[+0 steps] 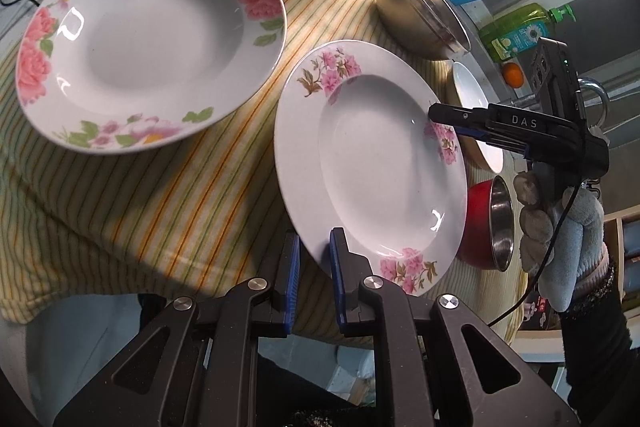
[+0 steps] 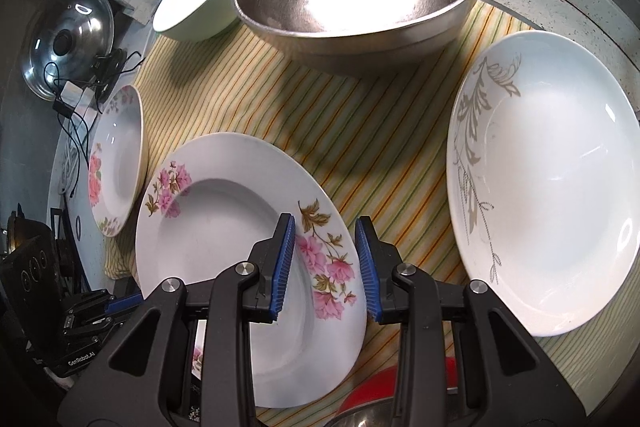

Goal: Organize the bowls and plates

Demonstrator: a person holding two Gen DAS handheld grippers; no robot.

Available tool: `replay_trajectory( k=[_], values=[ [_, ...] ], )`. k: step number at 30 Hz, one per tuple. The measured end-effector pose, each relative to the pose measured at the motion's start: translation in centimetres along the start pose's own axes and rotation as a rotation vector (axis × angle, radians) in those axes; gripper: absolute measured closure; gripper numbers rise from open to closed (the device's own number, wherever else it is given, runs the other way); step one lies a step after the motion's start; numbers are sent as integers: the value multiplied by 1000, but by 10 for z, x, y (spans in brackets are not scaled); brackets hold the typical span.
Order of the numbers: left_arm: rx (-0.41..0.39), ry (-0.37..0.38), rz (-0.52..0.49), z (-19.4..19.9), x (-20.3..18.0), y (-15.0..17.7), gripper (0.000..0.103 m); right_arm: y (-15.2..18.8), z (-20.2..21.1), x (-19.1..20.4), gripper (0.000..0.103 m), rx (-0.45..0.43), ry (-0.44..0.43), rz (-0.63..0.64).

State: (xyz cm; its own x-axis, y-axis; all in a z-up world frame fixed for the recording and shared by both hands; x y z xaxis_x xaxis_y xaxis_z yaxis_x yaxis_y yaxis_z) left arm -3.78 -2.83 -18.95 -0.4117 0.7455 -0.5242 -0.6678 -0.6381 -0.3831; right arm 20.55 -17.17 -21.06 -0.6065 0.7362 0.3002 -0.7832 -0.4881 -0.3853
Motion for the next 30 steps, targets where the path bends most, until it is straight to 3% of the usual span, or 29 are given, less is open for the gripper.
replay_trajectory(
  k=[30],
  values=[
    [5,3,-10,1,0,7,90,20,2,13,68,18,23,38]
  ],
)
Point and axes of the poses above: each gripper's, at about its wrist camera, not at the fingertips, and z roughly against the way its jaws point, x to its left, y to its underside, the point moved 1 cm from there along -z, roughly the way its jaws point, and after that the axes turned 13 degrees about -x, right-handed, at the moved point
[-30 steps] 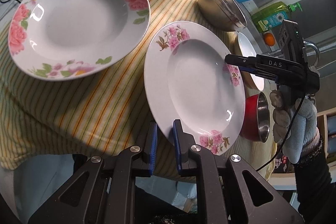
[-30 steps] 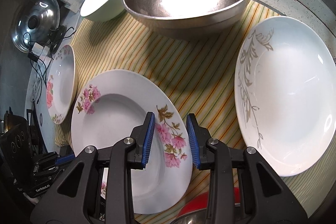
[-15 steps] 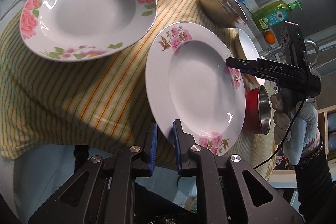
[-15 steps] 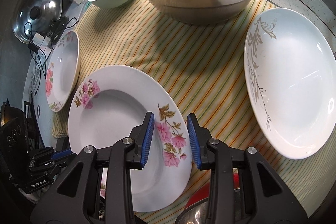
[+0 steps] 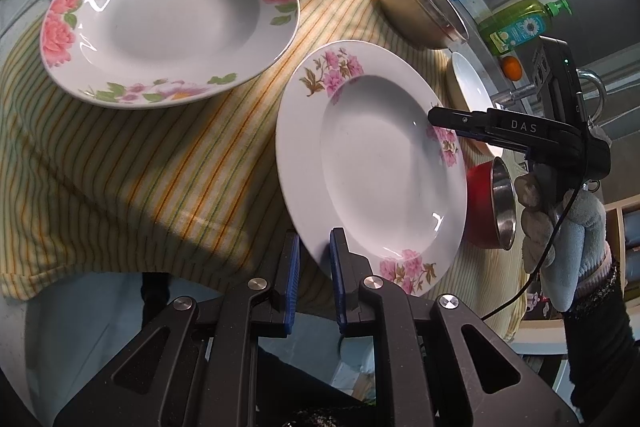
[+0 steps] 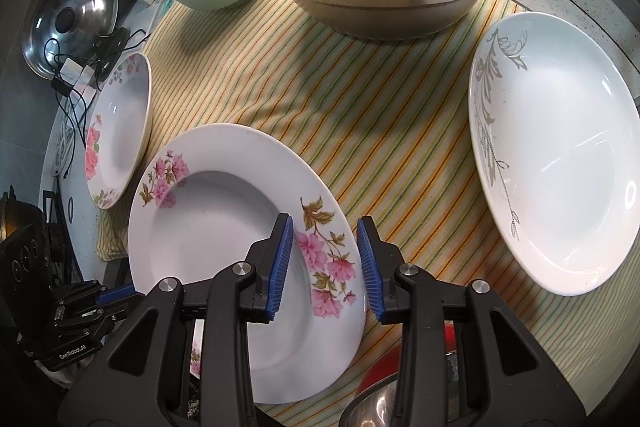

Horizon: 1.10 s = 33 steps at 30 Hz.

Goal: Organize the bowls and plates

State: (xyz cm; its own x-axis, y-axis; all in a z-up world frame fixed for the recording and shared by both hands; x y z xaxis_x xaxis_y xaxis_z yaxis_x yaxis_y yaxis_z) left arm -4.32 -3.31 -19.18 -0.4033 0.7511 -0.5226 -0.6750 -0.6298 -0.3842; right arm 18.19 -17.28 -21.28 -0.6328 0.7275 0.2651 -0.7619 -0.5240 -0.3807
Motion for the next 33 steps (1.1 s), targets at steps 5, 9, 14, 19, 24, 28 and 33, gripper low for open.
replay_trajectory(
  k=[5,9,14,19,24,28,33],
  values=[
    [5,1,-3,0,0,0,90,1,-1,6,66,1,20,25],
    [13,-1,-15,0,-1,0,90,0,0,7,65,-3,27,32],
    [12,-5,-20,2,-1,-2,87,-6,8,10,50,-38,38,42],
    [-14,-3,-39,13,0,-8,87,-14,20,14,44,-80,35,36],
    [-68,-6,-26,30,8,-18,79,-20,32,25,44,-111,-8,-1],
    [-131,-33,-11,47,23,-30,79,-27,38,44,44,-135,-40,1],
    [-189,-86,35,62,50,-46,79,-39,30,69,44,-142,-89,-9]
  ],
)
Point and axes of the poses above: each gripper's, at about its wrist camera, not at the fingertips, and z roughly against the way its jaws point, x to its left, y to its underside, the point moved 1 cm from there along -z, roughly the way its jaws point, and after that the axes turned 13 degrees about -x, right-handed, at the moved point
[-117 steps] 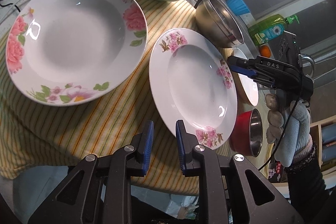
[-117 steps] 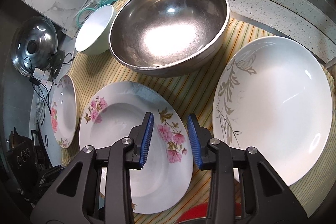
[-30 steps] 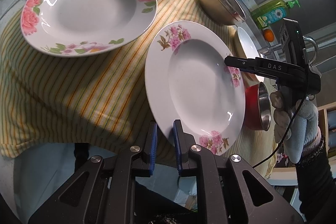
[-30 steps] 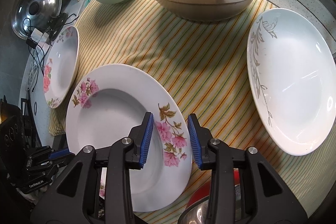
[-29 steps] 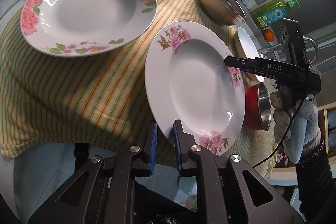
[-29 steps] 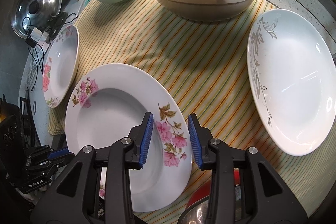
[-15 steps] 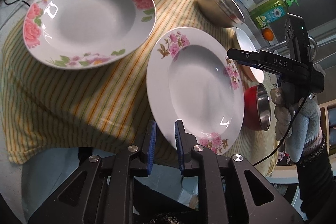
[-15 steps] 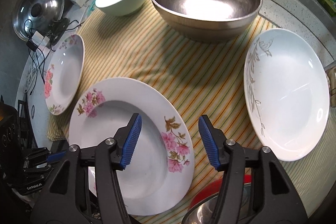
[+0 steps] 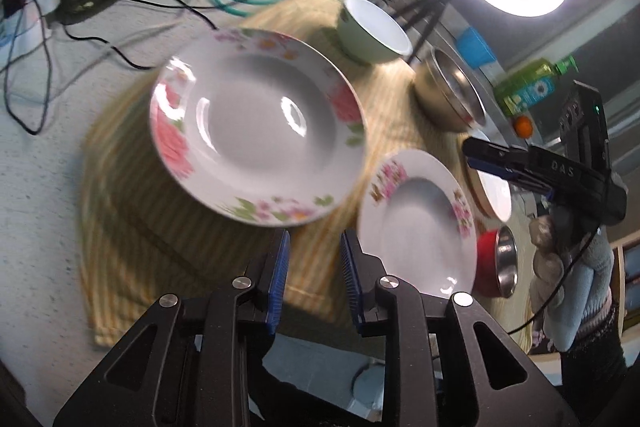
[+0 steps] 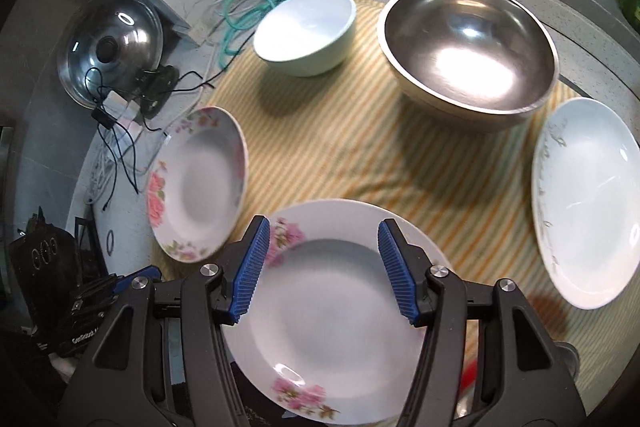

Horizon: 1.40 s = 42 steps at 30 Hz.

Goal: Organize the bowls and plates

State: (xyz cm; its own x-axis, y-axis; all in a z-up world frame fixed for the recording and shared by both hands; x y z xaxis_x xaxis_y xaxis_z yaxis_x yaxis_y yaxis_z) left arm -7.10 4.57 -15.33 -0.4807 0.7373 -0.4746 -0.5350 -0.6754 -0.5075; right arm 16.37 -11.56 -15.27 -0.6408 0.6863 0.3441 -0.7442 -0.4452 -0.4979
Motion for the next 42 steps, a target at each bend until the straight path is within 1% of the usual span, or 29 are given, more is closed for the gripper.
replay_trajectory(
  k=[9,14,18,19,21,23,28,30,34,36,42],
  values=[
    [-69,-96,59,9,55,-35,79,-12,-35,35,44,7,-43,-4],
    [-69,-116,91,3,77,-49,79,-18,-60,45,45,34,-64,-26],
    [-57,-115,104,-3,87,-51,79,-19,-79,51,56,61,-74,-35],
    [-48,-111,110,-6,90,-52,79,-19,-84,52,57,69,-71,-35],
    [-38,-104,117,-9,94,-53,79,-18,-92,53,64,83,-72,-44],
    [-29,-93,127,-12,96,-54,80,-17,-99,54,67,95,-72,-52],
    [-6,-79,130,-19,97,-55,81,-17,-106,53,71,106,-69,-62],
    [4,-71,132,-23,97,-55,82,-18,-108,54,76,108,-70,-63],
    [13,-58,128,-29,97,-57,82,-18,-111,55,81,117,-73,-66],
    [19,-51,124,-31,96,-58,85,-18,-112,55,85,120,-75,-63],
    [16,-51,124,-35,96,-59,90,-20,-117,58,89,116,-75,-61]
  ],
)
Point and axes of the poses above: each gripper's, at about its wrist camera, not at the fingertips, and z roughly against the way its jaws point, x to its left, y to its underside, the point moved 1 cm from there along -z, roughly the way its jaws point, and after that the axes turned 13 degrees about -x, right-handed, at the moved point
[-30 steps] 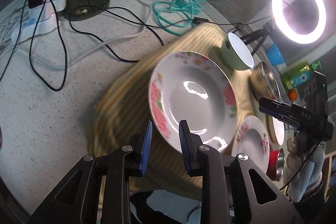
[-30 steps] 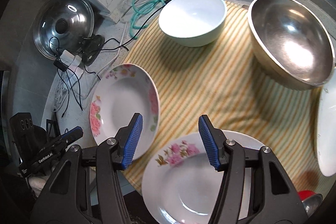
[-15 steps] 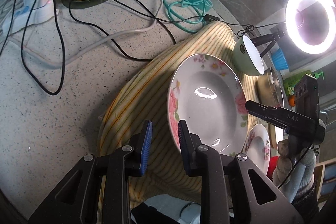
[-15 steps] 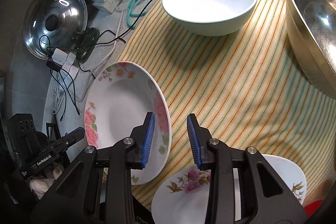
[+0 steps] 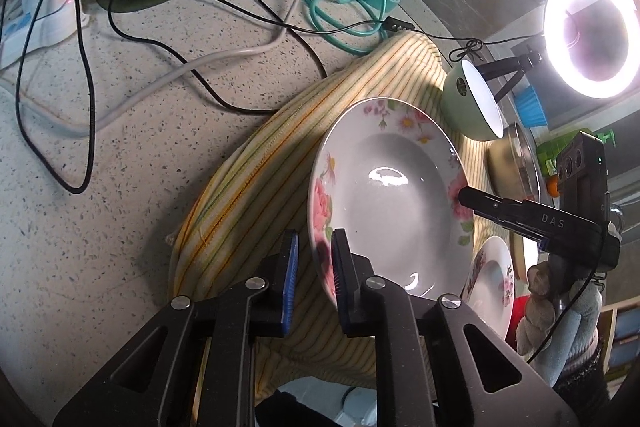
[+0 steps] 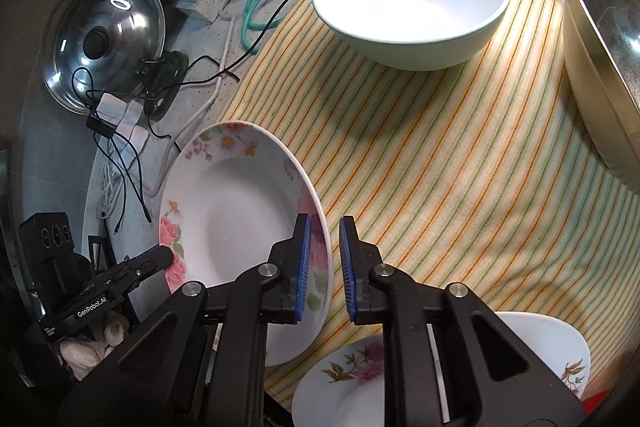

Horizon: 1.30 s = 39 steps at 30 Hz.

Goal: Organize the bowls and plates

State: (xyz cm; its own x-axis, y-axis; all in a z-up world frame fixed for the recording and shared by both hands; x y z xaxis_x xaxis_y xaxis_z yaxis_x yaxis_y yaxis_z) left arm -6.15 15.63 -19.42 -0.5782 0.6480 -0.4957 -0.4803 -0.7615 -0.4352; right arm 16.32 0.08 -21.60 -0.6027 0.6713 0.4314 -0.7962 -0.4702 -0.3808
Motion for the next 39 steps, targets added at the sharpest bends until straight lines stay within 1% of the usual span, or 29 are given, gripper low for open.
replay_trajectory(
  k=[4,5,7,12,23,29,34,39],
  values=[
    [-6,0,-1,-1,1,-1,91,-1,-3,4,91,3,6,21],
    [-7,2,-4,-1,1,-1,93,-1,-3,4,91,3,6,22],
    [-7,6,-19,-2,0,-1,95,-2,-3,5,91,5,5,26],
    [-15,-10,-48,-3,-3,-3,95,-1,-3,8,91,4,21,47],
    [-47,-28,-96,0,-12,-10,95,9,5,3,90,-9,9,11],
    [-61,-11,-111,6,-21,-16,95,8,21,3,90,-46,2,-6],
    [-63,27,-130,9,-34,-19,95,10,44,-3,90,-84,3,-35],
    [-47,63,-166,8,-50,-15,95,23,67,-15,90,-119,16,-78]
  ],
)
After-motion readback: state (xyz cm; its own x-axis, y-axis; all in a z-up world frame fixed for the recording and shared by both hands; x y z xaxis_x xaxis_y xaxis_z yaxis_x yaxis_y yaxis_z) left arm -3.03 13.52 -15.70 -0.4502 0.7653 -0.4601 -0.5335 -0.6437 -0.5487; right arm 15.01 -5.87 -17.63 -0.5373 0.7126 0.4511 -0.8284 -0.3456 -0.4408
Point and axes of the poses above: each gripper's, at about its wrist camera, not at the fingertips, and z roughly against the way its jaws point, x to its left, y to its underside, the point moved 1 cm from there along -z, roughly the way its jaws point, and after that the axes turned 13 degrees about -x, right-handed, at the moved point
